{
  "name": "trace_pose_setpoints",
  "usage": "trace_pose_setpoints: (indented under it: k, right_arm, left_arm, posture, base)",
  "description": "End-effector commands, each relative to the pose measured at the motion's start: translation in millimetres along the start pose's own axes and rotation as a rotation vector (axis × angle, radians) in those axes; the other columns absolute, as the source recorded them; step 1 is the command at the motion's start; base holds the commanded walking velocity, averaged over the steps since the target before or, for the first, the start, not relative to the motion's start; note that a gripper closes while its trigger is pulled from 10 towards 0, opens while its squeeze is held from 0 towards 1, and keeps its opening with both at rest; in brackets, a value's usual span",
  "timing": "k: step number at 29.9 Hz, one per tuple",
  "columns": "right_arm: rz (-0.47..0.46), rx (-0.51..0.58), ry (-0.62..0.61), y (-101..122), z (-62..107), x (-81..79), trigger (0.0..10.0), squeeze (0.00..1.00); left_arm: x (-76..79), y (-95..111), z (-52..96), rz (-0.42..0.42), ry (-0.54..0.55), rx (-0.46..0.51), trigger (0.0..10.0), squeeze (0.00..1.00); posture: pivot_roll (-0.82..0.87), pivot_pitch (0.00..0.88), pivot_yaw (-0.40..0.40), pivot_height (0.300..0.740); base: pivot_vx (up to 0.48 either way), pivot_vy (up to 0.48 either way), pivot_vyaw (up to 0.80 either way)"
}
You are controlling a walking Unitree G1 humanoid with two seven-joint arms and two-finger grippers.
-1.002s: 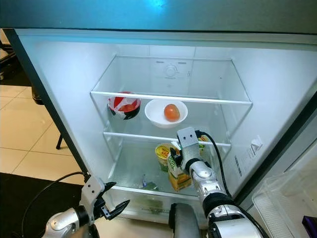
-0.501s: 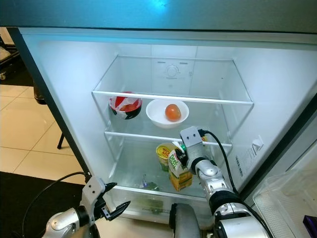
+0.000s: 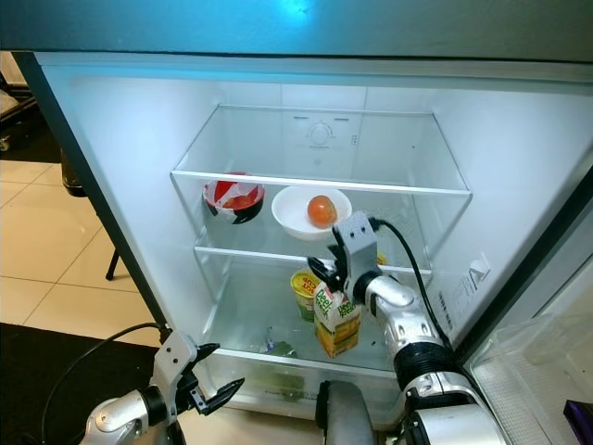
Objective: Restocking fridge
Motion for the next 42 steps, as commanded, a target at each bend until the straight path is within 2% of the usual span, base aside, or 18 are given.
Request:
trace_pose_setpoints:
  k: [1, 3, 7, 8, 10, 11, 13, 14, 17, 24, 26, 31, 32, 37, 42]
  right_arm:
    - [-0.024, -0.007, 0.032, -4, 0.9, -5.1, 10.0, 0.0]
    - [-0.04, -0.009, 0.12, -6, 3.6, -18.1, 10.0, 0.0]
    - [-0.052, -0.048, 0.393, -19, 15.4, -66.9, 10.0, 0.0]
    - [-0.052, -0.048, 0.393, -19, 15.4, -66.9, 10.0, 0.0]
    - [-0.07, -0.058, 0.492, -25, 21.2, -88.8, 10.0, 0.0]
    - [-0.082, -0.058, 0.522, -27, 22.3, -97.2, 10.0, 0.0]
    - [-0.082, -0.058, 0.522, -27, 22.3, -97.2, 10.0, 0.0]
    - [-0.093, -0.051, 0.542, -29, 21.5, -105.3, 10.0, 0.0]
    - [-0.159, -0.028, 0.559, -32, 16.6, -118.4, 10.0, 0.0]
    - [-0.244, -0.002, 0.548, -31, 11.9, -122.7, 10.0, 0.0]
    - [-0.244, -0.002, 0.548, -31, 11.9, -122.7, 10.0, 0.0]
    - [-0.285, -0.035, 0.489, -42, 13.1, -112.5, 10.0, 0.0]
    - [-0.31, -0.046, 0.474, -46, 17.1, -107.4, 10.0, 0.0]
    - [-0.335, -0.028, 0.506, -42, 22.7, -108.8, 10.0, 0.0]
    - [-0.364, -0.007, 0.559, -38, 27.6, -113.9, 10.0, 0.0]
  left_arm:
    - [1.1, -2, 1.9, 0.007, -0.002, -0.005, 10.0, 0.0]
    - [1.6, -2, 1.3, 0.008, -0.004, -0.004, 10.0, 0.0]
    - [2.3, -1, 0.3, 0.008, -0.009, -0.003, 10.0, 0.0]
    - [2.3, -1, 0.3, 0.008, -0.009, -0.003, 10.0, 0.0]
    - [2.6, -1, 0.1, 0.009, -0.011, -0.004, 10.0, 0.0]
    - [2.8, -1, 0.0, 0.009, -0.011, -0.004, 10.0, 0.0]
    - [2.8, -1, 0.0, 0.009, -0.011, -0.004, 10.0, 0.0]
    - [3.2, -1, -0.2, 0.01, -0.012, -0.004, 10.0, 0.0]
    - [4.3, -1, -0.8, 0.011, -0.014, -0.002, 10.0, 0.0]
    - [5.1, 0, -1.9, 0.02, -0.009, 0.007, 10.0, 0.0]
    - [5.1, 0, -1.9, 0.02, -0.009, 0.007, 10.0, 0.0]
    - [4.5, -2, 0.4, 0.03, 0.008, 0.008, 10.0, 0.0]
    - [3.0, -5, 4.7, 0.036, 0.024, 0.003, 10.0, 0.0]
    - [1.4, -8, 9.6, 0.043, 0.04, -0.001, 10.0, 0.0]
    - [2.2, -15, 16.7, 0.054, 0.057, -0.019, 10.0, 0.0]
  posture:
    - [-0.08, 0.0, -0.023, 0.485]
    - [-0.08, 0.0, -0.023, 0.485]
    - [-0.08, 0.0, -0.024, 0.485]
    - [-0.08, 0.0, -0.024, 0.485]
    - [-0.08, 0.0, -0.024, 0.485]
    - [-0.08, 0.0, -0.024, 0.485]
    - [-0.08, 0.0, -0.024, 0.485]
    - [-0.08, 0.0, -0.025, 0.485]
    - [-0.07, 0.0, -0.024, 0.485]
    - [-0.06, 0.0, -0.027, 0.485]
    - [-0.06, 0.0, -0.027, 0.485]
    - [-0.06, 0.0, -0.028, 0.485]
    - [-0.07, 0.0, -0.028, 0.485]
    - [-0.07, 0.0, -0.026, 0.485]
    - [-0.06, 0.0, -0.028, 0.505]
  base:
    - [0.0, 0.0, 0.0]
    - [0.0, 0.0, 0.0]
    - [0.0, 0.0, 0.0]
    - [0.0, 0.0, 0.0]
    - [0.0, 0.0, 0.0]
    - [0.0, 0.0, 0.0]
    - [0.0, 0.0, 0.0]
    - [0.0, 0.0, 0.0]
    - [0.0, 0.0, 0.0]
    - [0.0, 0.0, 0.0]
    - [0.0, 0.0, 0.0]
    - [0.0, 0.0, 0.0]
    - [0.0, 0.0, 0.0]
    - [0.0, 0.0, 0.0]
    - [0.0, 0.0, 0.0]
Point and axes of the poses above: a point about 5 cm out from each wrist's last joint towards the gripper, its own z axis pointing back from the gripper into the wrist, its own y axis along the axis of the wrist's last joint, x = y × z, the point moved 6 cm from there along -z, pointing out of the wrist towards the gripper, and after that the axes turned 7 degrees about -z, right-handed, at the moved point
